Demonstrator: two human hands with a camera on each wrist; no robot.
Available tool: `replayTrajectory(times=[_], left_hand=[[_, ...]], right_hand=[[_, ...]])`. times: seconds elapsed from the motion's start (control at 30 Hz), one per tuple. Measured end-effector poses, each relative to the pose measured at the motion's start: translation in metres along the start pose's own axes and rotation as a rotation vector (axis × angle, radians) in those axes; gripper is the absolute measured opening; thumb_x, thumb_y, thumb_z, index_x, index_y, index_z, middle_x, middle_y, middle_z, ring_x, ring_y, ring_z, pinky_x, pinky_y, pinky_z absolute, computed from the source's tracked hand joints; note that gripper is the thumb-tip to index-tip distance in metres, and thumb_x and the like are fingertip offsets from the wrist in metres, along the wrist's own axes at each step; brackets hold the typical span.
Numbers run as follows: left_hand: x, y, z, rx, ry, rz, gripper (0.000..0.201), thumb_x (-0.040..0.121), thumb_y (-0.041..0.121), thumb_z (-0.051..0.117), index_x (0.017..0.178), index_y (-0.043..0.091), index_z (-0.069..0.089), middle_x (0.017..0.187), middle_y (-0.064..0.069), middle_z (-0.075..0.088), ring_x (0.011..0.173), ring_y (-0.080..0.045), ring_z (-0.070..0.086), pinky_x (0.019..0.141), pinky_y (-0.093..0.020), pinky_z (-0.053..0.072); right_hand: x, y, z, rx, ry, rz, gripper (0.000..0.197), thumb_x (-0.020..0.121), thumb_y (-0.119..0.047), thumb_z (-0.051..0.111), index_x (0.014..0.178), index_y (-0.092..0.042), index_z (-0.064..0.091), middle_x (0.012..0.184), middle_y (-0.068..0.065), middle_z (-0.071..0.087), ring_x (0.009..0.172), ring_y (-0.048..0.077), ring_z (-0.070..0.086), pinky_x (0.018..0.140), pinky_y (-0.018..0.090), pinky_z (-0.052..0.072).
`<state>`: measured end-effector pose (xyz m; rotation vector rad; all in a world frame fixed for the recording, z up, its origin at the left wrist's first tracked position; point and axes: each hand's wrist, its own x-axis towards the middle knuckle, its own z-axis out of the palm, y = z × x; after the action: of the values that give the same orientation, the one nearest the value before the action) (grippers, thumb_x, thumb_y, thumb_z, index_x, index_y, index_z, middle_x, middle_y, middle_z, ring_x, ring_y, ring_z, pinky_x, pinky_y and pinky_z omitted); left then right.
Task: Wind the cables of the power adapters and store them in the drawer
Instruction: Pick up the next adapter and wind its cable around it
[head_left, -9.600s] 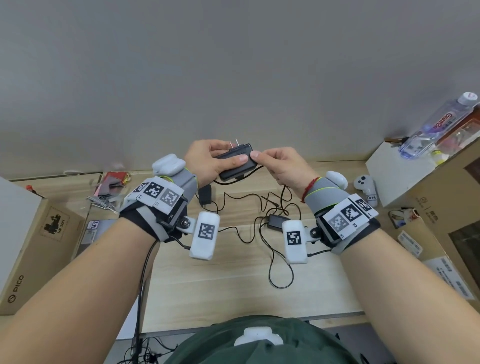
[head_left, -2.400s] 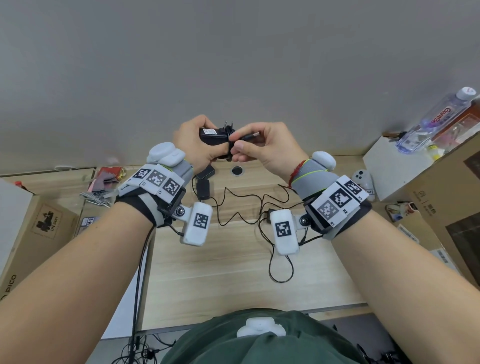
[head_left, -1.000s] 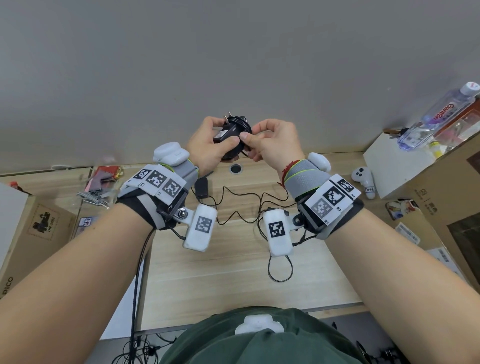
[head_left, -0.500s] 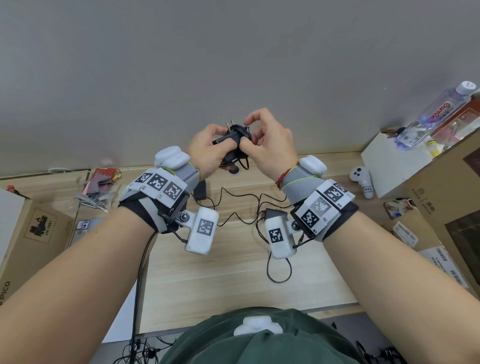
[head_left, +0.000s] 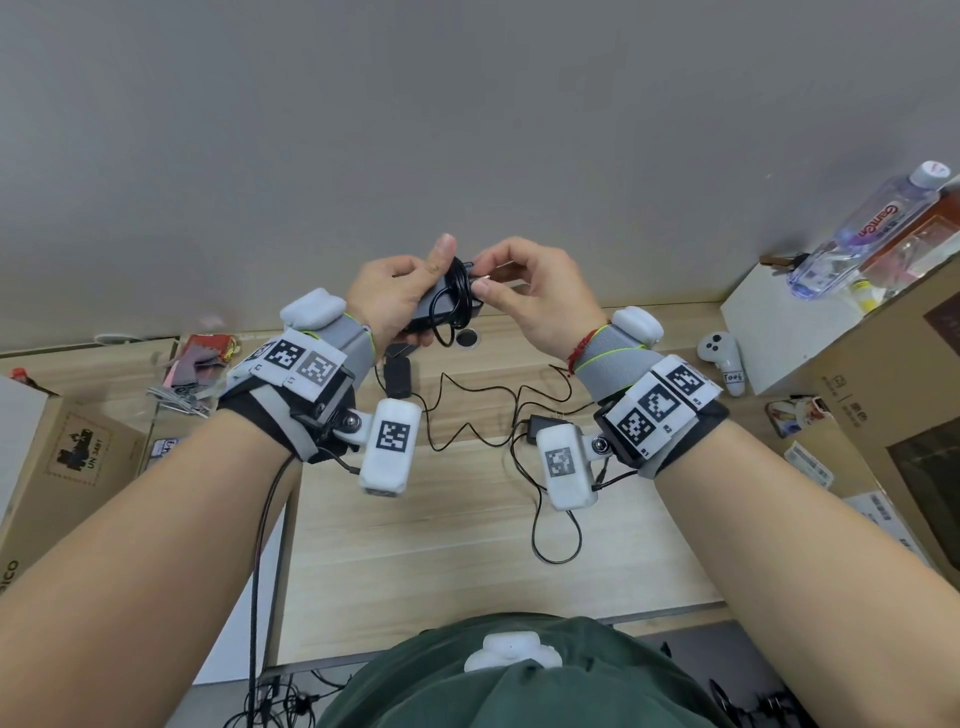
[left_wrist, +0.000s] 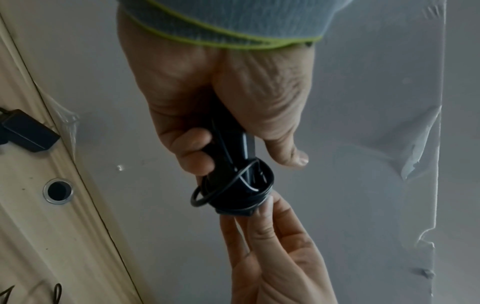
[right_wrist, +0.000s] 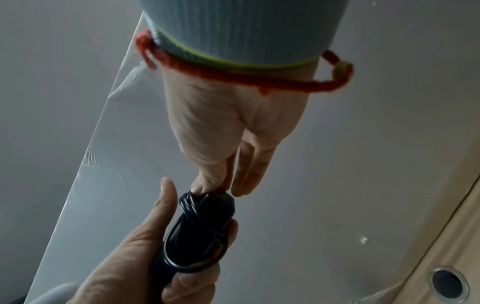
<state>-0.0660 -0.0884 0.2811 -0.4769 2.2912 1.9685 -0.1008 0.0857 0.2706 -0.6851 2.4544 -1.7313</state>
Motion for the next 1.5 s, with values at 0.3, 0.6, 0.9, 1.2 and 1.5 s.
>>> replayTrajectory(times=[0.3,0.6,0.9,1.2,1.5], left_hand=[[-0.007,0.001,0.001,0.041,-0.100,0.036,0.071,0.048,0.067,0.082,0.087,0.012,0.059,0.062,-0.004,0.066,0.036,-0.019,0.051,0.036,-0.019,0.035],[-0.010,0.000,0.002,0.105,-0.113,0.015,0.061,0.042,0.056,0.087,0.084,0.019,0.062,0.066,0.000,0.068,0.055,-0.024,0.054,0.054,-0.030,0.045],[-0.019,0.004,0.001,0.246,-0.211,0.060,0.052,0.049,0.044,0.088,0.090,0.018,0.068,0.061,0.003,0.067,0.043,-0.015,0.054,0.044,-0.023,0.045],[-0.022,0.005,0.000,0.373,-0.244,0.081,0.038,0.065,0.034,0.089,0.092,0.015,0.071,0.061,0.004,0.067,0.043,-0.015,0.052,0.046,-0.022,0.046],[-0.019,-0.015,0.003,0.464,-0.244,0.084,0.031,0.062,0.034,0.087,0.082,0.027,0.064,0.062,0.006,0.065,0.046,-0.017,0.062,0.048,-0.032,0.051]], right_hand=[[0.001,0.004,0.002,0.213,0.098,0.123,0.018,0.099,-0.007,0.051,0.090,-0.022,0.049,0.081,0.006,0.070,0.085,0.029,0.071,0.081,0.046,0.060],[0.001,0.002,0.000,0.324,0.007,0.154,0.012,0.094,-0.003,0.061,0.093,-0.014,0.056,0.076,0.006,0.063,0.066,0.008,0.064,0.069,0.026,0.058],[0.002,0.006,0.002,0.180,0.064,0.167,0.015,0.093,-0.009,0.063,0.084,-0.017,0.054,0.072,0.007,0.069,0.064,0.021,0.069,0.066,0.044,0.061],[-0.003,0.009,0.010,0.132,0.143,0.244,0.017,0.094,-0.017,0.064,0.082,-0.018,0.053,0.067,0.003,0.067,0.050,0.014,0.062,0.055,0.037,0.056],[-0.014,0.014,0.016,0.219,0.039,0.407,0.013,0.092,-0.013,0.066,0.096,-0.011,0.054,0.066,0.012,0.054,0.064,0.027,0.053,0.063,0.039,0.055]])
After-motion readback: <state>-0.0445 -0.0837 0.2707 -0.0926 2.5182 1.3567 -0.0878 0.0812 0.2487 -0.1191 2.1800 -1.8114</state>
